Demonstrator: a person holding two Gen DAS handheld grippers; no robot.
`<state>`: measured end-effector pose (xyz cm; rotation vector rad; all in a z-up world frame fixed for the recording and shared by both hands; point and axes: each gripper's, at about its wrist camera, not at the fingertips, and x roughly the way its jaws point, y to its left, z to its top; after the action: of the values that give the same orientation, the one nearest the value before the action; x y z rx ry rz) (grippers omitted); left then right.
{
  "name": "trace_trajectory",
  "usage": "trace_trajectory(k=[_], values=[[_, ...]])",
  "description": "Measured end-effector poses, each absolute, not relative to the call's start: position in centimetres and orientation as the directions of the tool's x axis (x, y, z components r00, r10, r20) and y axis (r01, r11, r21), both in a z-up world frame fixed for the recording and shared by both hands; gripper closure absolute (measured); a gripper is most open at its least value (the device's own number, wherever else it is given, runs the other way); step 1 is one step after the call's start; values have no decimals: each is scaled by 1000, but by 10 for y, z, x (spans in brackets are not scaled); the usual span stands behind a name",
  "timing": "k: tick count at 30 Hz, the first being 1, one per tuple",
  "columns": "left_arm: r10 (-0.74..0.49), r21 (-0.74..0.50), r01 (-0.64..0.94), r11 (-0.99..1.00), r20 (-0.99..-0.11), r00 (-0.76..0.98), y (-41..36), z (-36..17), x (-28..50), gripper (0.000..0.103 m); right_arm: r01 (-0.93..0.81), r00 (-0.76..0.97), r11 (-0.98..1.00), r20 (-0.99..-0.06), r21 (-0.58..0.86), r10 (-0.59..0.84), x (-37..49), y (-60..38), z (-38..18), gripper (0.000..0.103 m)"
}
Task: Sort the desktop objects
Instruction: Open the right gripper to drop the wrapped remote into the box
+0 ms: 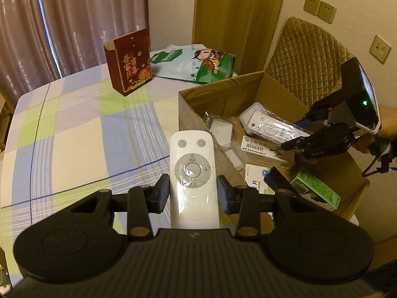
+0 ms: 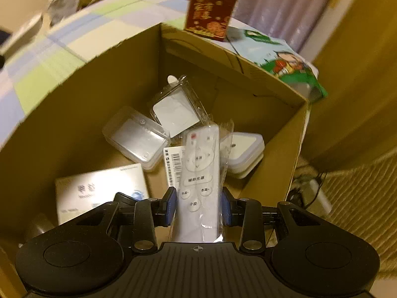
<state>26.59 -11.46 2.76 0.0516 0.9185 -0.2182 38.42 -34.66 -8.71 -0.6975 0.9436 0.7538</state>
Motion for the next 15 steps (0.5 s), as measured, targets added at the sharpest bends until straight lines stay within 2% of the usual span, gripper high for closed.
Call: trace_trajectory(k=[2,3,4,5,15], values=[[-158,-46,201,978,-795,585,-116,27,266,68,-817,396,531,-888,-224,234,384,-345,-90,66],[-155,-45,198,979,-796,585,-116,27,266,68,-820,401,522,-887,-234,231,384,-345,-90,60],[-153,-43,197,979,-797,584,-118,27,266,68,-822,400,520,-885,-230,240,383,-347,-88,33],[-151,-41,197,979,-798,584,-119,27,266,68,-825,400,519,-880,-223,256,381,-349,-86,26],[-175,-40,240,970,-802,571,-141,25,277,68,-828,332,554,-869,-83,366,362,-377,-60,24]])
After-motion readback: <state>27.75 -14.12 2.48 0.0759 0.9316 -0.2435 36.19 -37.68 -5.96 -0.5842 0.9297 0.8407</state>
